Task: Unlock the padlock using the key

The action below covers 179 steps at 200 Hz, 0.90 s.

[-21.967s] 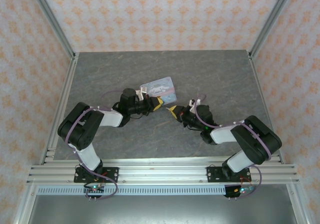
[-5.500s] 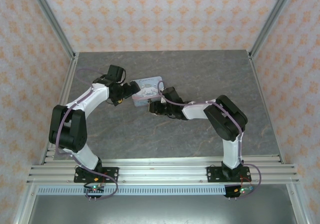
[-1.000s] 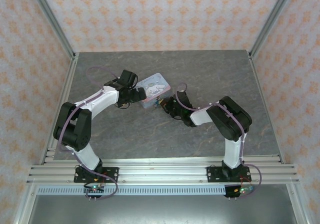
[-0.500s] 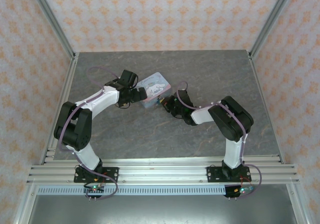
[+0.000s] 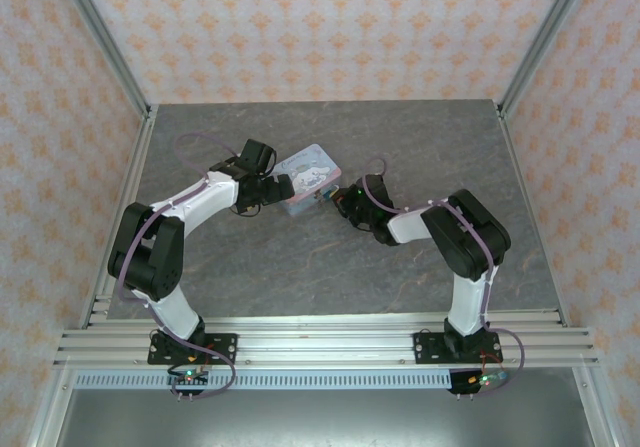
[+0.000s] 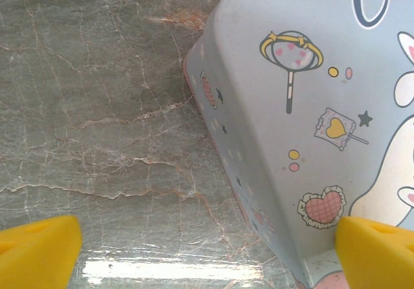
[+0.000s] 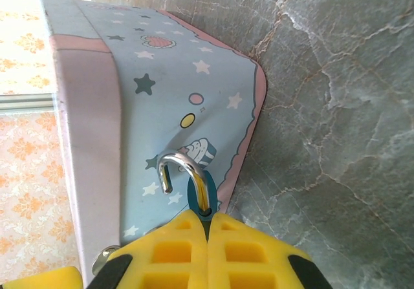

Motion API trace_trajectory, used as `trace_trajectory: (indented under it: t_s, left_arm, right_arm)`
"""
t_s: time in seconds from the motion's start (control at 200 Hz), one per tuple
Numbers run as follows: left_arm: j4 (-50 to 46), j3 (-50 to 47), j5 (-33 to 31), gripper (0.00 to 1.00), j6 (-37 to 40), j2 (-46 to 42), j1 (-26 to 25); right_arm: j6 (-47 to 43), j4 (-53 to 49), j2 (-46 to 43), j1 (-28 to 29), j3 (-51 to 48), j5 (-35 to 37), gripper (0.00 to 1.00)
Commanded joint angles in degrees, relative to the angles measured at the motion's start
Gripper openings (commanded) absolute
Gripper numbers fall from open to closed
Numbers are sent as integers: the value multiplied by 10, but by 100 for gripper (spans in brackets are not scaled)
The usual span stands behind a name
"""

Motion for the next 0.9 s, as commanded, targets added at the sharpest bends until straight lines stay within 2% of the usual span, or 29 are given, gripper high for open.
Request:
trace_trajectory:
  t_s: [0.0,0.631,0.691,0.796,0.891]
  left_arm:
    - [-72,-21,-35,100,17,30,3]
    - [-97,33,34,100,14,-34,4]
    - [-102,39,38,100,13,-44,4]
    - [-112,49,44,100,12,-64,5]
    - [-122,57,46,100,12,-85,7]
  right_arm:
    - [2,7,-41,-9,-22,6,0]
    - [24,-88,-228,-64,-228,21,0]
    - [21,-112,-256,-67,-237,24,12]
    - [5,-175,-314,-70,-243,28,42]
    - [-9,-244,-379,-73,-244,34,57]
